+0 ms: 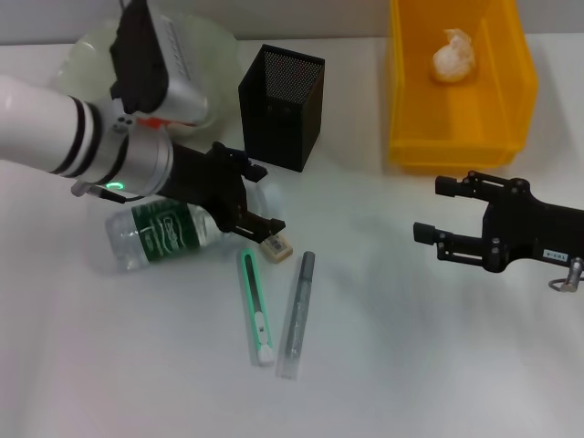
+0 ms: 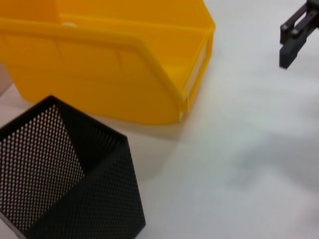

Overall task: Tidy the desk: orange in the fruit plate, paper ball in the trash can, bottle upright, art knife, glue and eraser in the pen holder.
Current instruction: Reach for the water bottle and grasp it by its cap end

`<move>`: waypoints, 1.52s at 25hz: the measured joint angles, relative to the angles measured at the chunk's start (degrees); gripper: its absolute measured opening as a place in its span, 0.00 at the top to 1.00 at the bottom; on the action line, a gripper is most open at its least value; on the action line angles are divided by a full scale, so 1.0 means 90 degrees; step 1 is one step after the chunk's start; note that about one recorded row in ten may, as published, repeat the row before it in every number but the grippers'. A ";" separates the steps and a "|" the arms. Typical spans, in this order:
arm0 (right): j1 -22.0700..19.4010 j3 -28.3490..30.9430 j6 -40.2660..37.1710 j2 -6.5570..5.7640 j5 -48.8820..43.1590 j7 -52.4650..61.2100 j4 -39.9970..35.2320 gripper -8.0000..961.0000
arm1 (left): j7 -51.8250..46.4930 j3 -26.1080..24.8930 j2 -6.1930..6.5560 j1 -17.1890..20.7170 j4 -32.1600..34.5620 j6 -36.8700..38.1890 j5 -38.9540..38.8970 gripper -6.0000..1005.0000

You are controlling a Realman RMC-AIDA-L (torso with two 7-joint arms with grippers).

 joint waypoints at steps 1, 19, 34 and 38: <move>-0.0002 0.0029 0.0000 -0.0001 0.0000 0.0000 0.0001 0.23 | -0.0087 0.0036 -0.0009 -0.0021 0.0012 -0.0010 0.0099 0.16; -0.0049 0.0048 -0.0001 -0.0011 -0.0013 0.0000 -0.0003 0.23 | -0.1664 0.1315 -0.0037 -0.0388 0.0352 -0.0910 0.1354 0.16; -0.0054 0.0048 -0.0001 -0.0011 -0.0018 -0.0006 -0.0008 0.23 | -0.2598 0.2130 -0.0042 -0.0551 0.0818 -0.0720 0.1946 0.17; -0.0058 0.0048 0.0000 -0.0008 -0.0018 -0.0008 -0.0005 0.23 | -0.2653 0.2238 -0.0044 -0.0596 0.0916 -0.0699 0.1989 0.21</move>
